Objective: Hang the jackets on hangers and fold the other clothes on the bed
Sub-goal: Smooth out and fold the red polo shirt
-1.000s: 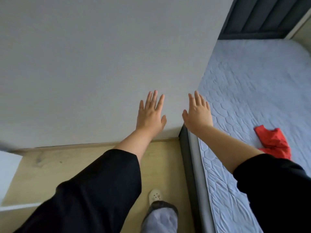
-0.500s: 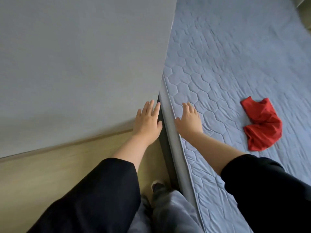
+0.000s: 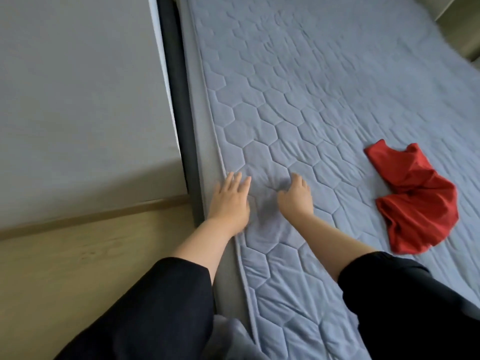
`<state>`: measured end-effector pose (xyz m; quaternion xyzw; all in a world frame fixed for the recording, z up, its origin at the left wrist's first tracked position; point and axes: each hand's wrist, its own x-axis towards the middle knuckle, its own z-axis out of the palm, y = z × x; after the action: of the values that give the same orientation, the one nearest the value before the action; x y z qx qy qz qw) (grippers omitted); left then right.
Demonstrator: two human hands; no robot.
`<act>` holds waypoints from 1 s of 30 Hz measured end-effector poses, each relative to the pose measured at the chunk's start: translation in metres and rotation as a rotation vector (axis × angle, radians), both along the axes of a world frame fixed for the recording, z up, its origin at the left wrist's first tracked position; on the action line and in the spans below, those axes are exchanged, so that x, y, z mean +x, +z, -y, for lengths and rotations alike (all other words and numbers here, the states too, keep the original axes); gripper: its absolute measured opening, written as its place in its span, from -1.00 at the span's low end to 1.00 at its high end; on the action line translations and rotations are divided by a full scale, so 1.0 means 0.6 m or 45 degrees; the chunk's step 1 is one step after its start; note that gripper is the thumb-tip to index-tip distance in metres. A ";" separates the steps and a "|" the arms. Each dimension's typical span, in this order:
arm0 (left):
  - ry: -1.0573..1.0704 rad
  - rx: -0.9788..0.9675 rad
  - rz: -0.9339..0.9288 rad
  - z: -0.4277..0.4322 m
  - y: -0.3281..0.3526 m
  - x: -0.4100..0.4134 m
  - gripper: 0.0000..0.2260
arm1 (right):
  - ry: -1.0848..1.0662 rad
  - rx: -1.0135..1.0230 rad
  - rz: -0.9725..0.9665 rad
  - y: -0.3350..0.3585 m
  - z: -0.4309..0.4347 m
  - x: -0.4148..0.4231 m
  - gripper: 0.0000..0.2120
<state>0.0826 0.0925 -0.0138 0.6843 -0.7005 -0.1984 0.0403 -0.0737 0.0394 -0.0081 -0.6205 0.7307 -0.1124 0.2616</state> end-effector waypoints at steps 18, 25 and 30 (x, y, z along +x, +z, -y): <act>0.042 0.309 0.160 -0.074 -0.024 -0.328 -0.48 | -0.209 -0.055 -0.495 -0.046 -0.020 -0.426 -0.30; 0.007 0.288 -0.137 -0.094 -0.032 -0.279 -0.46 | -0.355 0.064 -0.241 -0.037 0.007 -0.452 -0.63; 0.583 0.227 -0.969 -0.108 -0.018 -0.253 -0.66 | 0.080 0.017 -0.035 0.004 -0.023 -0.378 -0.92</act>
<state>-0.0691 0.1575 -0.0248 0.7008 -0.4465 -0.4815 0.2788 -0.3005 0.0529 -0.0056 -0.6427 0.7152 -0.0908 0.2592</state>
